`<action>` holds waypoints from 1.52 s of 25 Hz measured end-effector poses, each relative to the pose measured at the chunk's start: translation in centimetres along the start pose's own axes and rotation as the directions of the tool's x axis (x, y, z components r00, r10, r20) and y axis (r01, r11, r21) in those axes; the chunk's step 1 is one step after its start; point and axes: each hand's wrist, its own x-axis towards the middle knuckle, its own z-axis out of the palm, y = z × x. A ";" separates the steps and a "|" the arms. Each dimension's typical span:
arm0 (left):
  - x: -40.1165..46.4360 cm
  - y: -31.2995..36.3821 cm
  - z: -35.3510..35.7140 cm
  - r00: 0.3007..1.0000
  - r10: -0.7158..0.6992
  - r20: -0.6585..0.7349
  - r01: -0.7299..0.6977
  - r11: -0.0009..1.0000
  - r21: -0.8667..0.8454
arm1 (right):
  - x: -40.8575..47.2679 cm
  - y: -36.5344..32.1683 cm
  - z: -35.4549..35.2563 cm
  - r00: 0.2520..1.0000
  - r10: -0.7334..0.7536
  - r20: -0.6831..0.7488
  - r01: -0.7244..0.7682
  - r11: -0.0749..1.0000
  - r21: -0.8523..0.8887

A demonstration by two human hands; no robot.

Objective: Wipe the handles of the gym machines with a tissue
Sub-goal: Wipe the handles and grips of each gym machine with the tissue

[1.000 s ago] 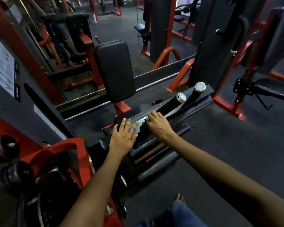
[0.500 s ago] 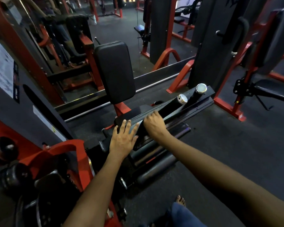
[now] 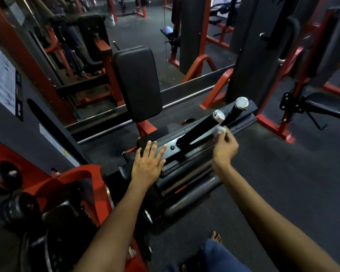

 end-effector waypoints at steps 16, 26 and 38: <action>-0.4 -0.3 0.6 0.998 0.011 -0.065 -0.011 1.000 0.000 | -3.5 5.0 5.1 0.938 0.339 0.074 -0.329 0.936 -0.122; 0.6 -0.1 0.5 1.000 -0.019 0.002 0.019 1.000 0.000 | -1.8 3.0 5.1 0.857 0.490 0.159 -0.511 0.849 0.133; -0.9 0.2 -0.6 0.991 -0.058 0.122 0.063 0.997 -0.038 | -2.5 0.9 -2.6 0.961 0.217 0.170 -0.133 0.905 -0.404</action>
